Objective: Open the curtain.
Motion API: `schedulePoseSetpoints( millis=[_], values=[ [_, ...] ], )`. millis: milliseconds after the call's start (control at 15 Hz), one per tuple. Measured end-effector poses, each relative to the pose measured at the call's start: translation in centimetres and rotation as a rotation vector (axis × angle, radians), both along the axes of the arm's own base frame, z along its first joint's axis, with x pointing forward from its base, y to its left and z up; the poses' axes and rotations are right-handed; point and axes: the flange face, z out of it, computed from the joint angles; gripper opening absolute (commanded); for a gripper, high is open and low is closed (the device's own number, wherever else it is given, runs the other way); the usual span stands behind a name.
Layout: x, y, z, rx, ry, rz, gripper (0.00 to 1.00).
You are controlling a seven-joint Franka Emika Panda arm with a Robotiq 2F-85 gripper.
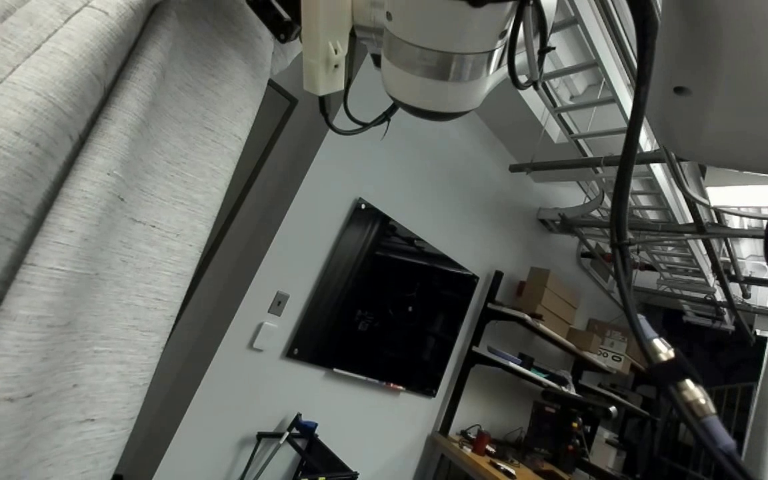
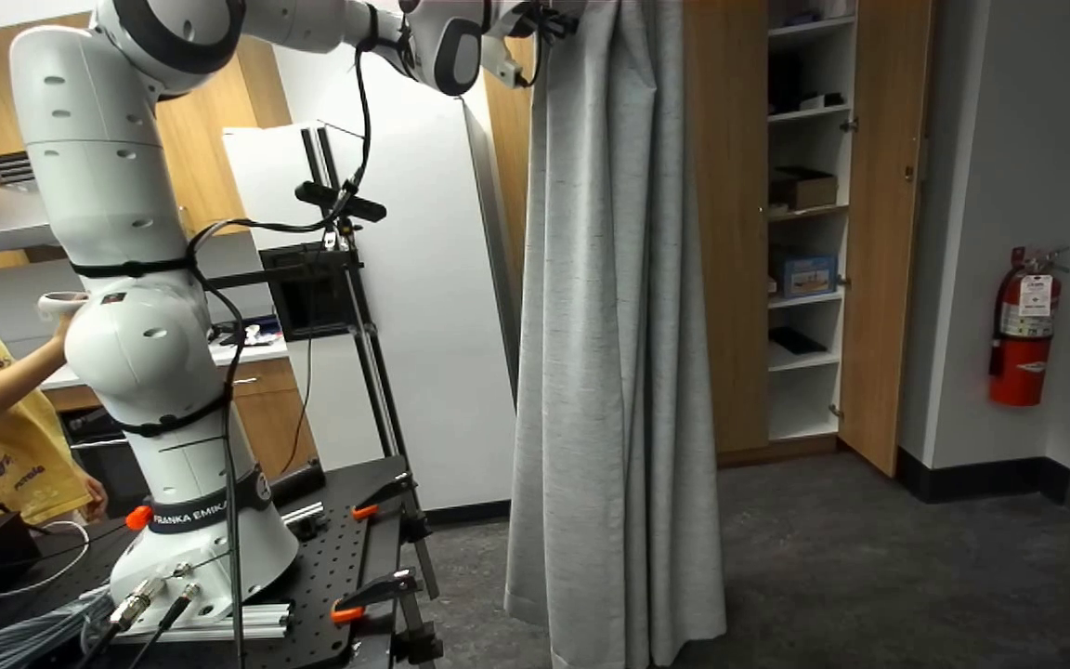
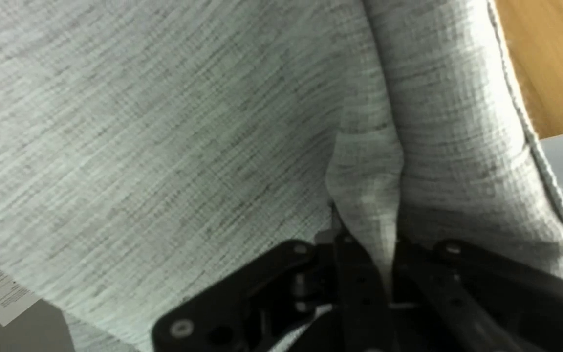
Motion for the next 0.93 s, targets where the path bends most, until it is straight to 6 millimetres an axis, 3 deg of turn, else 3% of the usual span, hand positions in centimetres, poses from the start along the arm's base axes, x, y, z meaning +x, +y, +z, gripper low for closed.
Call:
schedulePoseSetpoints(
  millis=[933],
  values=[
    [0.53, -0.21, -0.10, 0.002, 0.001, -0.006, 0.01]
  ],
)
